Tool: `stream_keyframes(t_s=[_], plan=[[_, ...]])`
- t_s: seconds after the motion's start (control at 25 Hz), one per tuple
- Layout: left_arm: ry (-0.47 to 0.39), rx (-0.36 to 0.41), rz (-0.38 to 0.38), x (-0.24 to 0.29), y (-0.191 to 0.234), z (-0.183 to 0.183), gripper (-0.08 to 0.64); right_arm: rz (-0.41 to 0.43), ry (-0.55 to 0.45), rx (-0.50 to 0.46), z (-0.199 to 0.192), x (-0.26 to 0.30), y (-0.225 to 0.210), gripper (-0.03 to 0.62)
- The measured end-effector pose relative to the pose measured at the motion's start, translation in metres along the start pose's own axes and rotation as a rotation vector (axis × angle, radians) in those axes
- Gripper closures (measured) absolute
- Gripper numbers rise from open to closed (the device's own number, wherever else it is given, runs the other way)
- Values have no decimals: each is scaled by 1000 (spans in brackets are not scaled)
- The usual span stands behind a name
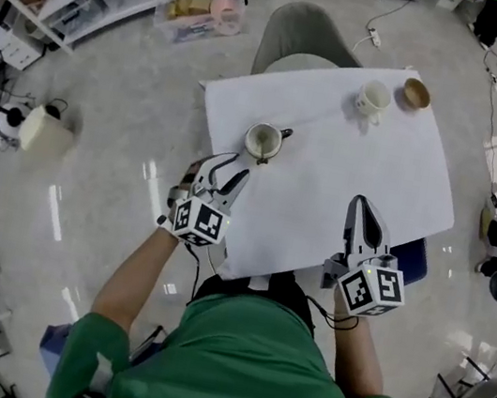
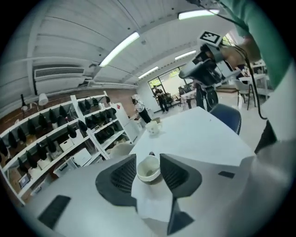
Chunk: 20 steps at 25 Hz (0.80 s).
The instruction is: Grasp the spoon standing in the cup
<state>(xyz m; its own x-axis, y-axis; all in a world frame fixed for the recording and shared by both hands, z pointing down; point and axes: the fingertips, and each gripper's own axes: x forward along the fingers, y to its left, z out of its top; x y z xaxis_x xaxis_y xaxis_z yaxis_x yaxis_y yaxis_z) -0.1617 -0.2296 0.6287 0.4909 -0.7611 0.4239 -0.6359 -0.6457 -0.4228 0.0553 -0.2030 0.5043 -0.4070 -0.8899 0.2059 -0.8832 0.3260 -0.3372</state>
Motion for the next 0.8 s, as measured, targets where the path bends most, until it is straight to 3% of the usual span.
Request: stream_keyframes(t_s=[0.28, 0.52, 0.8], plan=[[112, 182, -73, 47, -37, -24, 388, -39, 21, 46, -14, -18, -36, 571], [170, 219, -91, 74, -49, -37, 389, -62, 34, 41, -14, -37, -50, 571], [202, 195, -78, 89, -55, -40, 403, -77, 45, 42, -14, -53, -59, 571]])
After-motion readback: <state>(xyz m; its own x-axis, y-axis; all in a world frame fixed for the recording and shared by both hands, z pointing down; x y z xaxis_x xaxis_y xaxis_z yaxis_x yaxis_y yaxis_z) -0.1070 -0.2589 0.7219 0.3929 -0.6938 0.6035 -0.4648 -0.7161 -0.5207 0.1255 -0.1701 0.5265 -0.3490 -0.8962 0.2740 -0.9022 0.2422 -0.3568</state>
